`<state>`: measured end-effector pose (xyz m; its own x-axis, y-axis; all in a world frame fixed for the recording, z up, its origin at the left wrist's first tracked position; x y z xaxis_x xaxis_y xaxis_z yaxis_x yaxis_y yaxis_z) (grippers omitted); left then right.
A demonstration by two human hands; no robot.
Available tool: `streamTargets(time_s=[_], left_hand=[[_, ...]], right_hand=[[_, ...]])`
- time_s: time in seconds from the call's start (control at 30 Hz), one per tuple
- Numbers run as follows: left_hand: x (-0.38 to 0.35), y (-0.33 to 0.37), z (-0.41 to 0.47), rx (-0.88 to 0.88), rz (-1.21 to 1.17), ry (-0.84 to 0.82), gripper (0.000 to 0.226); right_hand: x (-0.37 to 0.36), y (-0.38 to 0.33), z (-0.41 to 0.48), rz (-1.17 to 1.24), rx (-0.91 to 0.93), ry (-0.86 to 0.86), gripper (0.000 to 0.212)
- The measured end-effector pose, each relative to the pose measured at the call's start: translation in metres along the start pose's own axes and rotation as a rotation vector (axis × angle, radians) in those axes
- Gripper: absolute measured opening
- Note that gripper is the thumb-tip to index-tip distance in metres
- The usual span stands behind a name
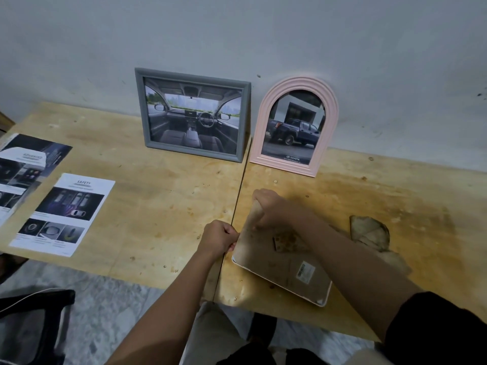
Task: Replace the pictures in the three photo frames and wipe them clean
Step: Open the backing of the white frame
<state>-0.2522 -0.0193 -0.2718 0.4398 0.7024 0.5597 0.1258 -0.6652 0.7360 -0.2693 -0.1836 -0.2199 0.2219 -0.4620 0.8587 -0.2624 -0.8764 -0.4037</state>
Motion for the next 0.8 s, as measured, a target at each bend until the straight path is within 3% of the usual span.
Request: streamTargets(time_s=[0.1,0.33,0.5,0.6,0.8], left_hand=[[-0.002,0.0,0.0,-0.044,0.045,-0.004,0.027],[-0.008,-0.009,0.008,-0.063,0.035,-0.033,0.024],[-0.009,-0.012,0.007,-0.081,-0.009,-0.042,0.022],[-0.008,-0.012,0.004,-0.128,0.005,-0.018,0.024],[-0.012,-0.014,-0.011,-0.306,0.163,0.086,0.033]], right_hand=[[-0.004,0.004,-0.002,-0.04,0.035,0.033,0.047],[0.021,0.016,0.008,-0.076,-0.049,0.107,0.055],[0.04,0.052,0.01,0.088,-0.162,0.16,0.055],[0.044,0.076,-0.001,0.4,-0.357,0.274,0.044],[0.031,0.129,-0.057,1.513,-0.785,0.465,0.042]])
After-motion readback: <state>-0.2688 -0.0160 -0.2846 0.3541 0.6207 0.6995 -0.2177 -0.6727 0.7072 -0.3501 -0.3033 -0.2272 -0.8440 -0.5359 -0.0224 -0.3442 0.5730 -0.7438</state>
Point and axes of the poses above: each hand's wrist, its own z-axis towards the middle knuckle, its own x-axis out of the back of the hand, y = z × x, the point moved 2 cm from there along z, towards the middle knuckle, and after that the axes turned 12 degrees about y, right-handed, at the moved point
